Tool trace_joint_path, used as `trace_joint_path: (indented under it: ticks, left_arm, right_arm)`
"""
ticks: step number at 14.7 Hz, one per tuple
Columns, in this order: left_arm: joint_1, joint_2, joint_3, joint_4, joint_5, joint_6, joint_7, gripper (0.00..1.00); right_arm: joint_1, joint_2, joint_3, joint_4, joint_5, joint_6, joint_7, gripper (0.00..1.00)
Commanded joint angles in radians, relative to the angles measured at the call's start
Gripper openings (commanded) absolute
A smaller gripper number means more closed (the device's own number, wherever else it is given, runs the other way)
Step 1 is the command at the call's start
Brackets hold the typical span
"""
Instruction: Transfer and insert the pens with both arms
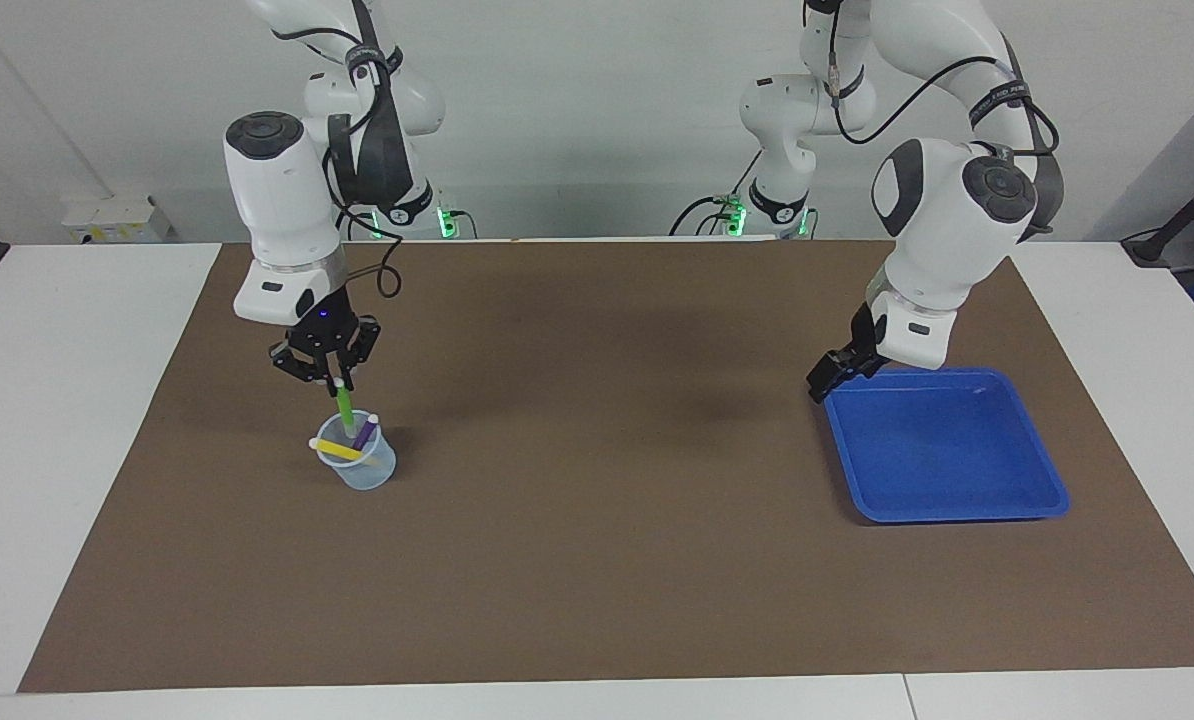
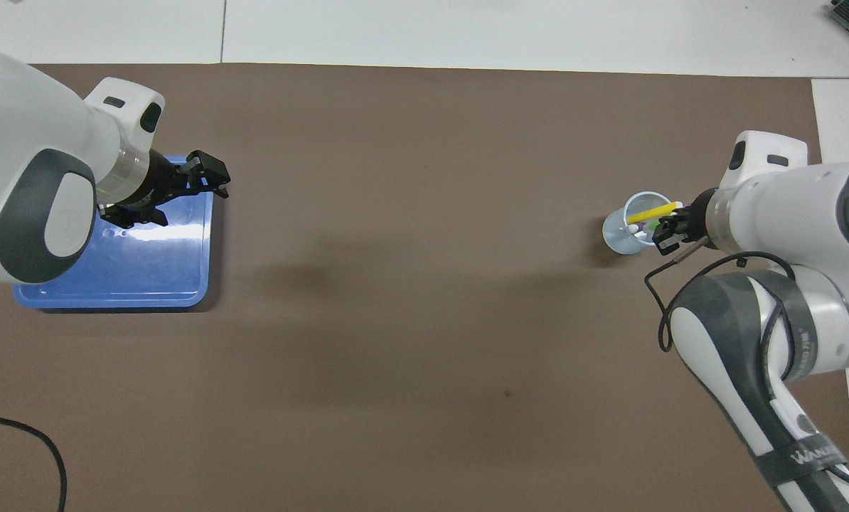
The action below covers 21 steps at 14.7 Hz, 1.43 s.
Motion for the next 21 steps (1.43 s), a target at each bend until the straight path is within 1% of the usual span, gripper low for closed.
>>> trace_joint_path:
  ticks: [1, 5, 8, 10, 12, 15, 16, 18, 21]
  left_arm:
    - [0.037, -0.010, 0.004, 0.002, 0.016, 0.016, 0.160, 1.00]
    - [0.045, -0.010, 0.006, 0.010, 0.017, 0.022, 0.257, 1.00]
    - [0.053, -0.016, 0.019, 0.063, 0.016, 0.003, 0.337, 1.00]
    - [0.058, -0.055, 0.032, 0.051, 0.016, -0.020, 0.386, 1.00]
    - [0.083, -0.078, 0.032, 0.051, 0.016, -0.042, 0.443, 1.00]
    - [0.099, -0.125, 0.033, 0.050, 0.017, -0.073, 0.452, 1.00]
    - [0.105, -0.141, 0.033, 0.050, 0.017, -0.103, 0.474, 1.00]
    - [0.105, -0.156, 0.033, 0.047, 0.017, -0.129, 0.544, 1.00]
    - [0.098, -0.182, 0.035, 0.047, 0.088, -0.151, 0.590, 1.00]
  right_arm:
    - [-0.004, -0.003, 0.004, -0.014, 0.022, 0.026, 0.002, 1.00]
    - [-0.004, -0.003, 0.004, -0.014, 0.022, 0.026, 0.005, 1.00]
    - [-0.002, -0.001, 0.004, -0.013, 0.022, 0.026, 0.008, 1.00]
    - [-0.002, 0.000, 0.004, -0.006, 0.022, 0.026, 0.008, 1.00]
    - [-0.004, 0.006, 0.004, 0.001, 0.022, 0.026, 0.009, 1.00]
    - [-0.010, 0.008, 0.004, 0.029, 0.022, 0.027, 0.008, 1.00]
    - [-0.010, 0.010, 0.004, 0.040, 0.022, 0.026, 0.008, 1.00]
    - [-0.013, 0.008, 0.004, 0.046, 0.022, 0.020, 0.006, 1.00]
    - [-0.019, -0.004, 0.003, 0.053, 0.024, 0.003, 0.008, 1.00]
